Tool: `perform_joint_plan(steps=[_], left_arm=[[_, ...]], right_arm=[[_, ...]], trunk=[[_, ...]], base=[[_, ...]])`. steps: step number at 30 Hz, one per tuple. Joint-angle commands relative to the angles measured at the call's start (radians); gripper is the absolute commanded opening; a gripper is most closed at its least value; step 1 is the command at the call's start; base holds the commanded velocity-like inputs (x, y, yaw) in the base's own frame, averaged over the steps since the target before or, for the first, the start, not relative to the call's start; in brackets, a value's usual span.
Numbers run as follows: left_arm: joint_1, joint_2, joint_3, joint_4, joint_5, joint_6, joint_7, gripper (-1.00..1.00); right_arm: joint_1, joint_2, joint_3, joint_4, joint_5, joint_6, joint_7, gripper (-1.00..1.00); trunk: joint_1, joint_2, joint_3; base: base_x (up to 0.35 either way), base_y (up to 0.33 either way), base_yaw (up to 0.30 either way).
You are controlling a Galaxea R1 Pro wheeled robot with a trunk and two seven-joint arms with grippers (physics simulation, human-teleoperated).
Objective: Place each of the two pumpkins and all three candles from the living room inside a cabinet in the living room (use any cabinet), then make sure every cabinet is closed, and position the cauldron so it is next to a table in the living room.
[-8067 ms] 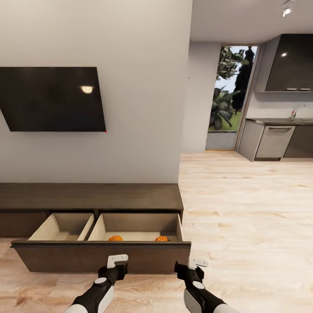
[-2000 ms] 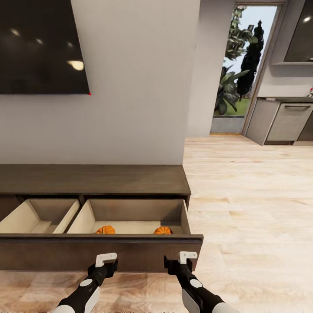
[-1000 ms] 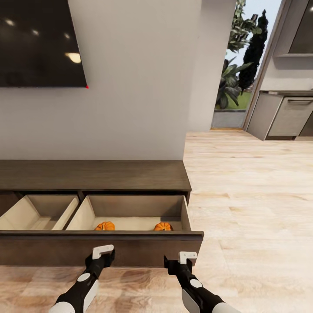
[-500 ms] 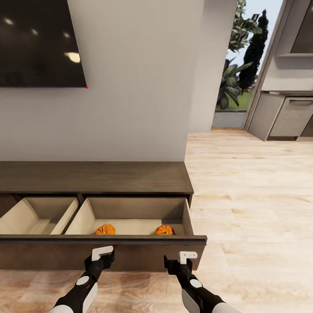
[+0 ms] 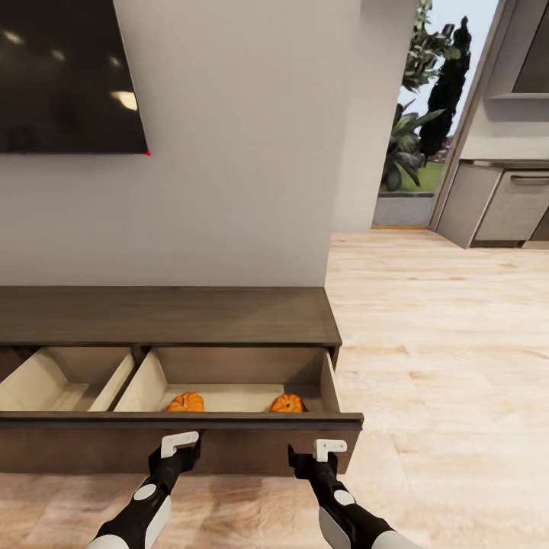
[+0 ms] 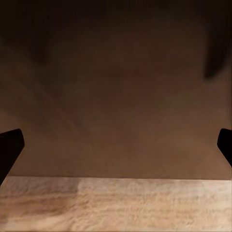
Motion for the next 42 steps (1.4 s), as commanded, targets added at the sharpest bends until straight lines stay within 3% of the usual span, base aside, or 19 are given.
perform_joint_plan(steps=[1,42], left_arm=[[0.0,0.0,0.001,0.0,0.0,0.0,0.0,1.0],[0.0,0.0,0.001,0.0,-0.002,0.001,0.002,1.0]], right_arm=[[0.0,0.0,0.0,0.0,0.0,-0.001,0.0,1.0],[0.0,0.0,-0.002,0.0,-0.011,0.0,-0.005,1.0]], trunk=[[0.0,0.0,0.0],[0.0,0.0,0.0]], base=[[0.055,0.0,0.0],[0.21,0.0,0.0]])
